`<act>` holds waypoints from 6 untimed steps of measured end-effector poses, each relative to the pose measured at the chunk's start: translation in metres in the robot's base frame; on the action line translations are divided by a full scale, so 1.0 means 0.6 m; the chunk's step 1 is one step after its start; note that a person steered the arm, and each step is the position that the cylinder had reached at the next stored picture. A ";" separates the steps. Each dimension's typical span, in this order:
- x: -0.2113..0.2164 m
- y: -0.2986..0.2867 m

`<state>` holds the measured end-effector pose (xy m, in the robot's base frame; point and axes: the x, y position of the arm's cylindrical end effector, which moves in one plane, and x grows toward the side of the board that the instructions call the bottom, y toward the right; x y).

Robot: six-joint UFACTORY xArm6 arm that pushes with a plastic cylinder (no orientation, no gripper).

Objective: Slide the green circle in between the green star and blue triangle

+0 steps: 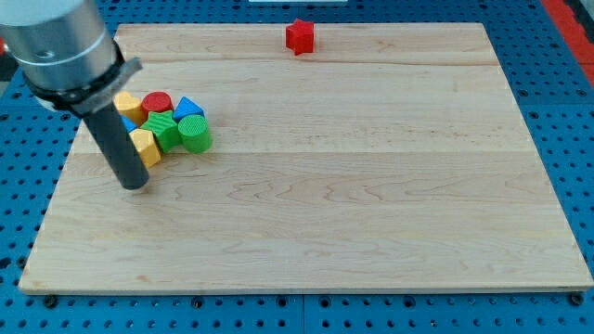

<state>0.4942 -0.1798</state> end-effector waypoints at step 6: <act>-0.163 0.154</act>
